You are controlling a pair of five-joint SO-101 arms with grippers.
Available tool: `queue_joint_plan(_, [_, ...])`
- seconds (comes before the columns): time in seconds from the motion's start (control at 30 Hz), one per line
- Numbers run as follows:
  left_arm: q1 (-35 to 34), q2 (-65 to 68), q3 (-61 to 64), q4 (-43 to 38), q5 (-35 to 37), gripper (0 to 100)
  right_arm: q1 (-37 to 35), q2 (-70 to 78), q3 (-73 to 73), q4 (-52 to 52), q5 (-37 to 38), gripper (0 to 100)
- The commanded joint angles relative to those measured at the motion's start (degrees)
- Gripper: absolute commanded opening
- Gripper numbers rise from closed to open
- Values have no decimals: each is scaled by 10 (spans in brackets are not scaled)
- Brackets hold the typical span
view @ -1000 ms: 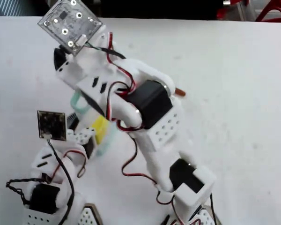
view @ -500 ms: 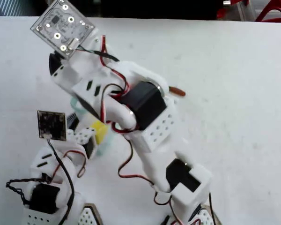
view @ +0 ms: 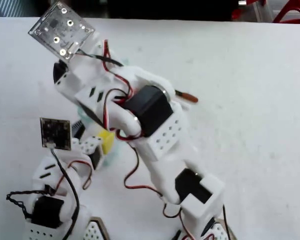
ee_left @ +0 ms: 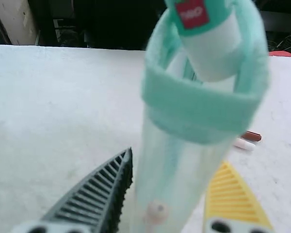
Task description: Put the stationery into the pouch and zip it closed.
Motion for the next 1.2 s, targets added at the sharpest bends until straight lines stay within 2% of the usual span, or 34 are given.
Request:
queue_joint_plan(0.0, [-3, -3, -5, -21, 4, 246, 3, -36, -17, 15, 9, 17])
queue_joint_plan(0.23, [-3, -2, -4, -21, 4, 246, 4, -51, -16, 53, 9, 17])
queue_joint_plan(0.47, [-3, -2, -4, -21, 4, 246, 51, -52, -17, 97, 9, 17])
queue_joint_plan(0.93, [-3, -2, -4, -20, 4, 246, 74, -96, -17, 97, 9, 17])
queue_joint_plan(1.03, [-3, -2, -4, -18, 4, 246, 147, -145, -22, 98, 10, 17])
queue_joint_plan(1.17, [-3, -2, -4, -18, 4, 246, 298, -216, -16, 99, 4, 17])
